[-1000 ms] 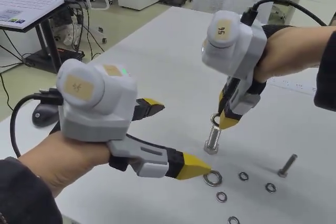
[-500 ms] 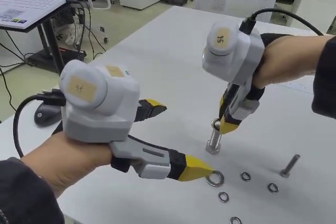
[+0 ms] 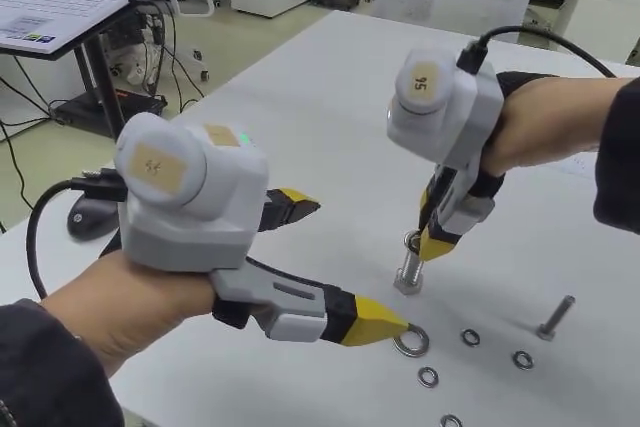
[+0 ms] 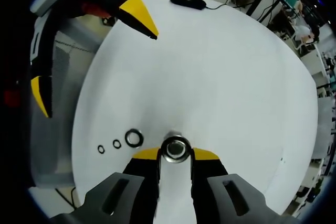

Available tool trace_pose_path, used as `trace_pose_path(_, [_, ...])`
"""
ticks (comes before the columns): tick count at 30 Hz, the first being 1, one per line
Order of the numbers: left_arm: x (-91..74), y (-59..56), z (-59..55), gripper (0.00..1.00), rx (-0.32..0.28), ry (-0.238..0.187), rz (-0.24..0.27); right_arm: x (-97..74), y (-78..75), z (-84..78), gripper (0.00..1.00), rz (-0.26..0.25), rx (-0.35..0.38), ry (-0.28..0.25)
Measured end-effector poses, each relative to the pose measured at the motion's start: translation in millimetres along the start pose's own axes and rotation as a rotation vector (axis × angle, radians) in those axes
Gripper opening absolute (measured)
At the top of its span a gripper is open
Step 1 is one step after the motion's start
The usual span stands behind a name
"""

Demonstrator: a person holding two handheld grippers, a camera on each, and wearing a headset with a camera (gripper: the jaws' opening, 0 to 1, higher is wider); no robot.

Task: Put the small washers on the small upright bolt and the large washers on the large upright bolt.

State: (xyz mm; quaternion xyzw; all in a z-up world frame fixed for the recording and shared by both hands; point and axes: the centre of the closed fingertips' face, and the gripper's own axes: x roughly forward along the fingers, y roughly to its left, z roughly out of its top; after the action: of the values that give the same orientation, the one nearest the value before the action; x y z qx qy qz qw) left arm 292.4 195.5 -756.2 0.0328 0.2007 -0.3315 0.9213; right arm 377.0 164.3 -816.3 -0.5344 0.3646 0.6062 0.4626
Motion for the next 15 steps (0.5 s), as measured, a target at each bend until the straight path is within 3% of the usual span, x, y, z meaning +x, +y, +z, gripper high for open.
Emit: trace_pose_path(15, [-2.3, -0.8, -2.7, 0.89, 0.001, 0.002, -0.001, 12.9, 2.4, 0.4, 0.21, 0.01, 0.019, -0.001])
